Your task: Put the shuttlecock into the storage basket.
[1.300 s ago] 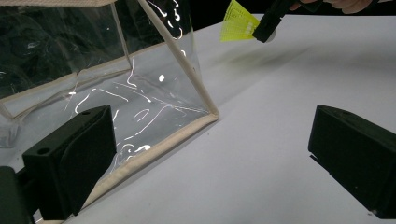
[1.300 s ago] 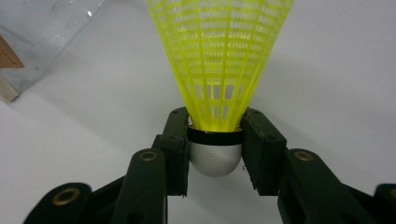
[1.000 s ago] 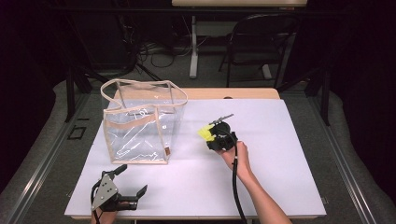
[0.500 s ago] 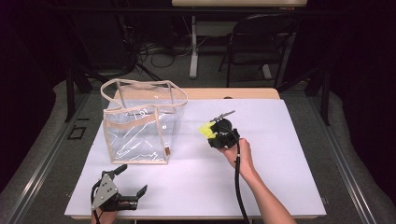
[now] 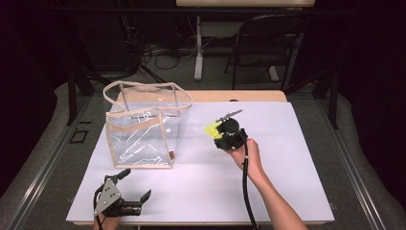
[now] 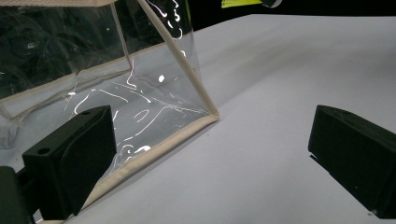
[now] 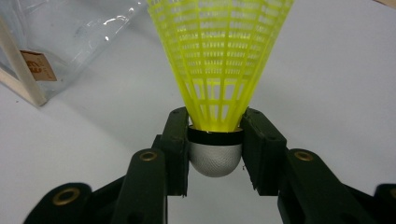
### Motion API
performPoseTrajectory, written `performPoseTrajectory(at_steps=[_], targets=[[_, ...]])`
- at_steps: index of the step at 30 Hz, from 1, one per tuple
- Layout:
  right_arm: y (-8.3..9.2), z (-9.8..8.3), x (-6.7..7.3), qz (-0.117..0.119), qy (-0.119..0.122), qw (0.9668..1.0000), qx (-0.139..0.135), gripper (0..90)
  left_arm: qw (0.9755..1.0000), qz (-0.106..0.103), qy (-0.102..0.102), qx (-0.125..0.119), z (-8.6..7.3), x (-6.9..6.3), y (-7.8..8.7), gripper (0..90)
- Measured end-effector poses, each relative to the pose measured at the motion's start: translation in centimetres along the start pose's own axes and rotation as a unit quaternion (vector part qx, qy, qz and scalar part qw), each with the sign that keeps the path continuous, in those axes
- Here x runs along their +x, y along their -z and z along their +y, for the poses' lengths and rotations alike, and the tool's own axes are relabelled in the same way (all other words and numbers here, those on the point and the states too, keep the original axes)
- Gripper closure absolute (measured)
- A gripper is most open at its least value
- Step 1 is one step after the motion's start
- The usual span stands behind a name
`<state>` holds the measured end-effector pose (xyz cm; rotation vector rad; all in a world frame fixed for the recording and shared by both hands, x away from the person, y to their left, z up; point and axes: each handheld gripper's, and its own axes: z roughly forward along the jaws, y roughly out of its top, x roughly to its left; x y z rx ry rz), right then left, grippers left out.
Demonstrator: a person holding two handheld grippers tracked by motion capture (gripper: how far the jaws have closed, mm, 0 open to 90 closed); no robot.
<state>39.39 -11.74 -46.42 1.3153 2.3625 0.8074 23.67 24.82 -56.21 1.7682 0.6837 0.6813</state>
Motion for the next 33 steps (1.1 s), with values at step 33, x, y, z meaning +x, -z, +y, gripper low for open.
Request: performPoseTrajectory(at_steps=[33], targets=[[3.1, 1.8, 0.2, -0.012, 0.018, 0.9996, -0.018, 64.1, 1.0000, 0.000, 0.001, -0.003, 0.0, -0.1, 0.0, 1.0]])
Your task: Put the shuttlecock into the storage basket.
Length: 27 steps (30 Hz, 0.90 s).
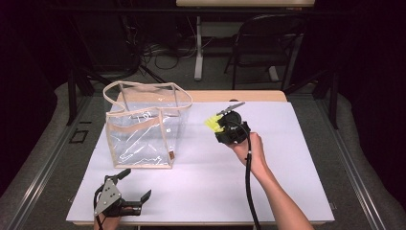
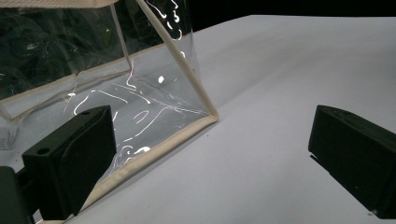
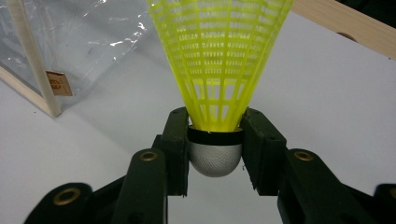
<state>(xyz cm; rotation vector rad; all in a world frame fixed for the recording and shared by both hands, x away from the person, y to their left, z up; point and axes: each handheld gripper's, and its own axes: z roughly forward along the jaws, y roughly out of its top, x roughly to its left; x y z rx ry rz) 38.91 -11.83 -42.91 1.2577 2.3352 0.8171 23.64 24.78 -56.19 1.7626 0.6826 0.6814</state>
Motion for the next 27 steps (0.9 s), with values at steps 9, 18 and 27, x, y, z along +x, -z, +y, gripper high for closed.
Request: performPoseTrajectory(at_steps=[9, 18, 27], targets=[[1.1, 0.6, 0.0, -0.005, 0.006, 0.9999, -0.008, 64.1, 1.0000, 0.001, -0.001, 0.000, 0.0, 0.0, 0.0, 1.0], [2.1, 1.2, 0.0, -0.007, 0.010, 0.9999, -0.011, 64.1, 1.0000, 0.000, 0.000, 0.000, 0.0, 0.0, 0.0, 1.0], [2.9, 1.7, 0.1, -0.009, 0.015, 0.9998, -0.014, 64.1, 1.0000, 0.000, -0.002, -0.001, 0.0, 0.0, 0.0, 1.0]])
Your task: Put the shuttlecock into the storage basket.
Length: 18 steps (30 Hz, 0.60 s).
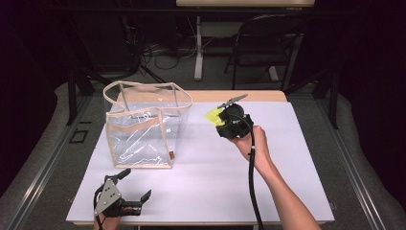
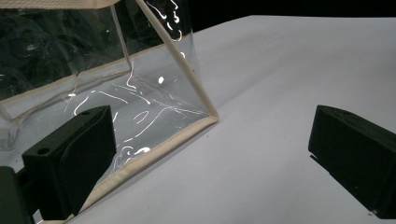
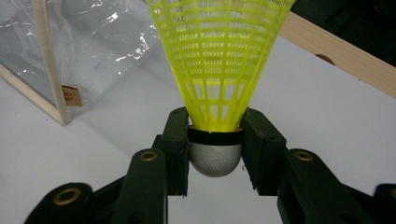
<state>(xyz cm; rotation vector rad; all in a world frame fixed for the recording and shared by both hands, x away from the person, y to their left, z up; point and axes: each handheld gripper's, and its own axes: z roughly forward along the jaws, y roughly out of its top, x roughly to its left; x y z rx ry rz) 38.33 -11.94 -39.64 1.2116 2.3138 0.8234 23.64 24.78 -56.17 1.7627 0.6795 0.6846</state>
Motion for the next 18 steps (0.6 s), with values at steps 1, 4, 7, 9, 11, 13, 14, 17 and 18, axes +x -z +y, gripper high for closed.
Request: performPoseTrajectory(at_steps=[1, 4, 7, 9, 11, 13, 14, 17, 18], targets=[[0.1, 0.1, 0.0, 0.000, 0.001, 1.0000, -0.003, 64.1, 1.0000, 0.000, 0.000, 0.000, 0.0, 0.0, 0.0, 1.0], [0.3, 0.2, 0.0, 0.000, 0.002, 1.0000, -0.002, 64.1, 1.0000, 0.000, 0.000, 0.000, 0.0, 0.0, 0.0, 1.0], [0.5, 0.3, 0.0, -0.001, 0.004, 1.0000, -0.001, 64.1, 1.0000, 0.000, 0.001, 0.000, 0.0, 0.0, 0.0, 1.0], [0.7, 0.3, -0.1, 0.000, 0.004, 1.0000, -0.002, 64.1, 1.0000, 0.000, 0.000, -0.001, 0.0, 0.0, 0.0, 1.0], [0.8, 0.4, -0.1, 0.001, 0.003, 1.0000, -0.002, 64.1, 1.0000, 0.000, 0.000, -0.001, 0.0, 0.0, 0.0, 1.0], [0.9, 0.5, 0.0, 0.000, 0.004, 1.0000, -0.003, 64.1, 1.0000, 0.000, 0.000, -0.001, 0.0, 0.0, 0.0, 1.0], [0.9, 0.5, 0.0, 0.000, 0.004, 1.0000, -0.003, 64.1, 1.0000, 0.000, 0.000, -0.001, 0.0, 0.0, 0.0, 1.0], [1.1, 0.7, 0.0, 0.001, 0.007, 1.0000, -0.005, 64.1, 1.0000, 0.000, -0.001, -0.001, 0.0, 0.0, -0.1, 1.0], [1.1, 0.7, 0.0, 0.001, 0.007, 1.0000, -0.005, 64.1, 1.0000, 0.000, -0.001, -0.001, 0.0, 0.0, -0.1, 1.0]])
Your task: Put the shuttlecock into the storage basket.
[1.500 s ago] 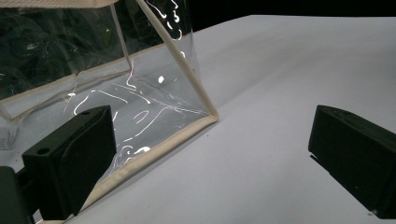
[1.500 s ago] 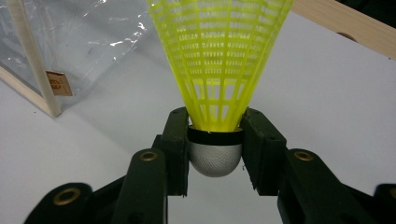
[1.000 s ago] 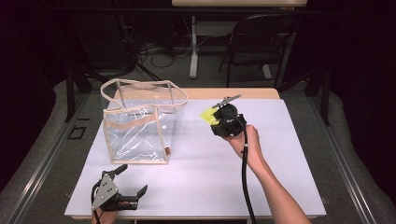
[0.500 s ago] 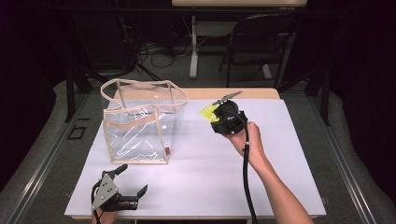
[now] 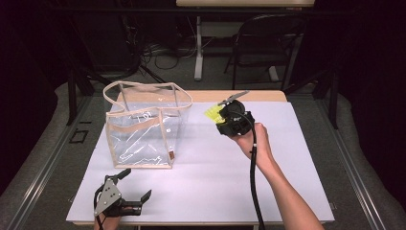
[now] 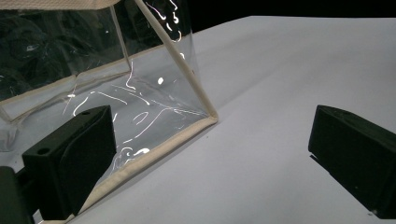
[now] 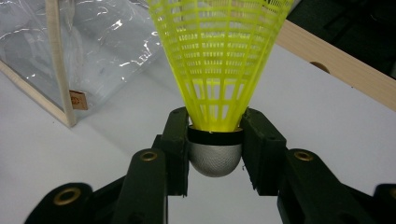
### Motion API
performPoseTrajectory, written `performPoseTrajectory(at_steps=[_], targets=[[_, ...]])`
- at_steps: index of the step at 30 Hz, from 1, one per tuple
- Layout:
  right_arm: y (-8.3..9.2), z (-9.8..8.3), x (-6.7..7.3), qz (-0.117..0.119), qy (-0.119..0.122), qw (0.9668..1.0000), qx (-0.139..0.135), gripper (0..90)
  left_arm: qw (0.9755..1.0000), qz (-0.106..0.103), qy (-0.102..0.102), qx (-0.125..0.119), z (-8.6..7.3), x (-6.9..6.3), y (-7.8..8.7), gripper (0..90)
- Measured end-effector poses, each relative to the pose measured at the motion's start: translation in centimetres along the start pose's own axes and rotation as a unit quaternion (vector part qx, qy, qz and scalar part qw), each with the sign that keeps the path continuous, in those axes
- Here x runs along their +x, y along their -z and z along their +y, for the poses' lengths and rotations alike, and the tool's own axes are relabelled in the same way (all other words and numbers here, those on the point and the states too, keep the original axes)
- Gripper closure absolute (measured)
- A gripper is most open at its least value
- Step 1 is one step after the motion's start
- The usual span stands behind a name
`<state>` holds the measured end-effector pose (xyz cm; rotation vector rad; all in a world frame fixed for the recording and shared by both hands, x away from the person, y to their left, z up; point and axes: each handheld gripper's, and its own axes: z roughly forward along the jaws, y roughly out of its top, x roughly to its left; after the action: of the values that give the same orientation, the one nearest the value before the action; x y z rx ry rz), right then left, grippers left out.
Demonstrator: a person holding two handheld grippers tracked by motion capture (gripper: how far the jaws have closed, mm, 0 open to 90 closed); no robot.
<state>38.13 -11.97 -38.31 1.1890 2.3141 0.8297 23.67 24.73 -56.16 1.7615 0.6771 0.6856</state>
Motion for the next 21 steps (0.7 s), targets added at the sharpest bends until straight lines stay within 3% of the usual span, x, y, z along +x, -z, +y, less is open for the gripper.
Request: performPoseTrajectory(at_steps=[21], targets=[[0.86, 1.00, -0.04, -0.002, 0.009, 0.9999, -0.008, 64.2, 1.0000, 0.000, 0.000, 0.000, 0.01, 0.03, 0.02, 1.0]])
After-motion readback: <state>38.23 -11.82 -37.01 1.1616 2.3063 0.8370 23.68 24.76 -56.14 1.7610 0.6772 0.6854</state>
